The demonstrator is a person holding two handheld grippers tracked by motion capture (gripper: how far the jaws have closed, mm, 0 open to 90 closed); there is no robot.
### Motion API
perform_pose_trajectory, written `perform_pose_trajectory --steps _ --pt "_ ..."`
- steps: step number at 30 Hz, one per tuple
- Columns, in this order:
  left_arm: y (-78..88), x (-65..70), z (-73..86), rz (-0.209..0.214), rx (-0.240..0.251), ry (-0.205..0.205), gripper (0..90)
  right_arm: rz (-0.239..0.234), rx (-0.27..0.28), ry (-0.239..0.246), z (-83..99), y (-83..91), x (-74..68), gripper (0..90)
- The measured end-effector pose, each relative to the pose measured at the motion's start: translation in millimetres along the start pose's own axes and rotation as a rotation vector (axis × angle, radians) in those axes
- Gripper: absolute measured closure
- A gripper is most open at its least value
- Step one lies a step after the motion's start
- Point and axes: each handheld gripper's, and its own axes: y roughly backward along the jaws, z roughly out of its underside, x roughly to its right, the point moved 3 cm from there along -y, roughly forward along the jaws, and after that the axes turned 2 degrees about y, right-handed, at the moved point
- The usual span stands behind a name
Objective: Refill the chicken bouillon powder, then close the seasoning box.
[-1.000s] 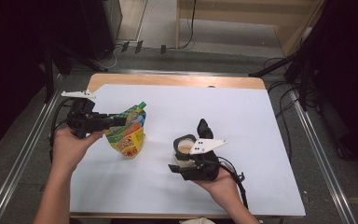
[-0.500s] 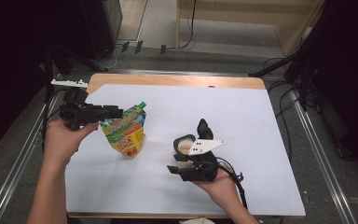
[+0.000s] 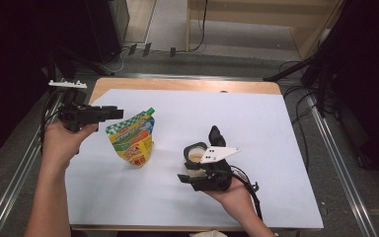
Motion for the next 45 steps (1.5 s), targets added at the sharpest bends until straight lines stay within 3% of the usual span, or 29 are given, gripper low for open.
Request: perform_pose_trajectory --steps 5,9,19,23,26,38,45 --pt "-8.9 -13.6 6.3 -0.014 -0.014 0.022 54.9 0.0 0.008 -0.005 -2.4 5.0 1.5 53.9" --pt "-15.7 -21.3 10.6 -0.035 0.007 0.048 50.7 0.003 0.019 -0.011 -6.1 9.9 3.5 54.1" --pt "-30.4 -35.7 22.4 -0.05 -0.008 0.043 47.7 0.024 0.044 -0.017 -15.1 28.0 11.4 57.1" --pt "-36.8 -42.1 32.8 -0.08 -0.019 0.045 47.2 0.042 0.065 -0.022 -20.6 43.7 18.5 59.2" --pt "-38.3 -43.7 37.2 -0.071 -0.019 0.055 46.9 0.04 0.072 -0.033 -21.8 49.3 21.4 61.4" --pt "-50.2 -43.2 54.0 -0.074 -0.034 -0.017 46.8 0.081 0.076 -0.024 -27.9 78.3 37.4 78.0" --pt "-55.6 -43.6 63.5 -0.073 -0.051 -0.019 46.9 0.096 0.088 -0.053 -27.7 95.3 47.8 89.0"
